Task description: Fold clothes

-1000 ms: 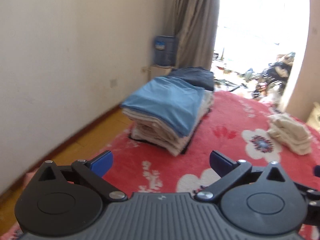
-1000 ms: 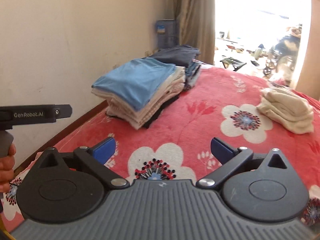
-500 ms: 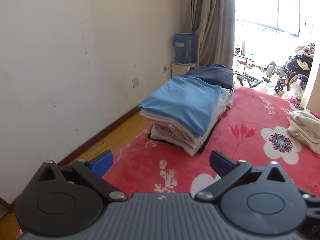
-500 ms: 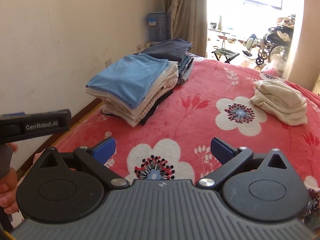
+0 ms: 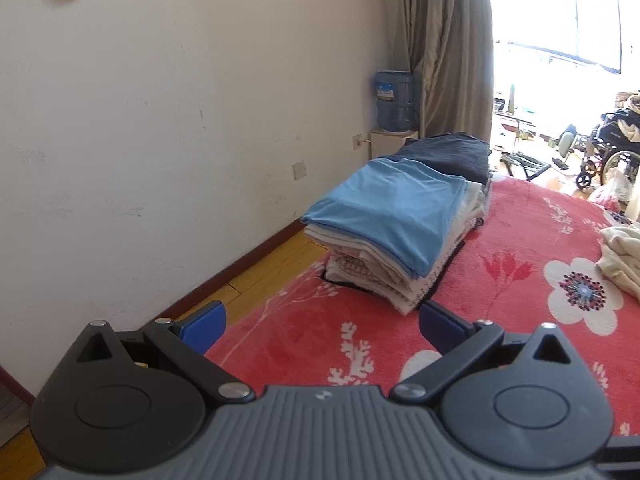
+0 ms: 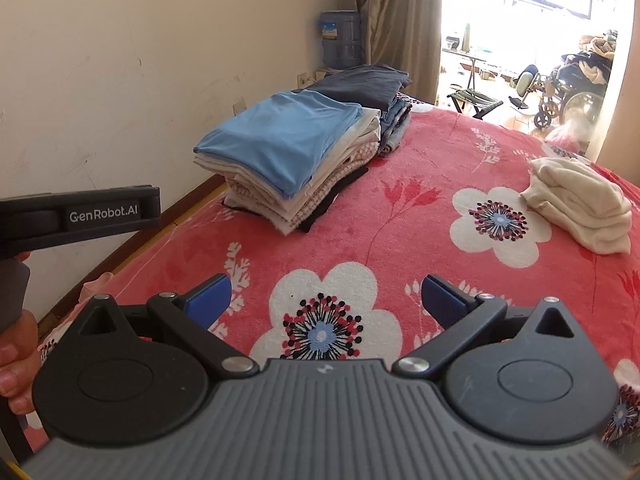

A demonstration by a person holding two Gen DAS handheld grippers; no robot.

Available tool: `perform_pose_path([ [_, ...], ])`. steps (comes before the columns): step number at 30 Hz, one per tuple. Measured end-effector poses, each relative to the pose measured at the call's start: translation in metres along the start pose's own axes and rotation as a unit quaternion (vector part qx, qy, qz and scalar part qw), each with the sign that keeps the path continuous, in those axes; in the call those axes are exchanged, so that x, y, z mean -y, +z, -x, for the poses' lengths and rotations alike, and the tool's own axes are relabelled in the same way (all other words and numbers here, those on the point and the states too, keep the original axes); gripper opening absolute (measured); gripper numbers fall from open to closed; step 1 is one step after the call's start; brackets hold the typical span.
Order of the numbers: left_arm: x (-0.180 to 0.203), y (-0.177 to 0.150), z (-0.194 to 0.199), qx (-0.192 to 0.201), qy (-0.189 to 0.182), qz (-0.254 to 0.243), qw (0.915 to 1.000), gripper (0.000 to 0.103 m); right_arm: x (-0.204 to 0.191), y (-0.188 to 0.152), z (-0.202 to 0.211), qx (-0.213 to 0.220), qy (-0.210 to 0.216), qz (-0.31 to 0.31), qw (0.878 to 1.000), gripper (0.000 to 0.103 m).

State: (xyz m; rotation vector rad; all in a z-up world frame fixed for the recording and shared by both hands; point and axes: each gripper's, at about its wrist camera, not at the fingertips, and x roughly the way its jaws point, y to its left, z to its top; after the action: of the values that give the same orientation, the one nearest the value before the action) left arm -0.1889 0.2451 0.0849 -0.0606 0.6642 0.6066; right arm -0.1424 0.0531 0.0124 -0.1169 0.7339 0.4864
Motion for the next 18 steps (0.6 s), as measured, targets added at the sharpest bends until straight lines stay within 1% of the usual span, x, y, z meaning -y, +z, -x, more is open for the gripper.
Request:
perform_pose_path([
  [6, -0.0038, -0.0015, 0.0016, -0.011, 0.001, 0.002, 0.9999, 0.103, -0.0049, 0.0004, 0.0048, -0.001, 0.009, 0.025, 1.000, 0.102],
  [18, -0.0096, -0.0052, 0.0078, -0.005, 0.005, 0.003, 1.0000, 0.103, -0.0101, 0.0022, 0.0064, -0.003, 0.011, 0.027, 1.000, 0.102],
])
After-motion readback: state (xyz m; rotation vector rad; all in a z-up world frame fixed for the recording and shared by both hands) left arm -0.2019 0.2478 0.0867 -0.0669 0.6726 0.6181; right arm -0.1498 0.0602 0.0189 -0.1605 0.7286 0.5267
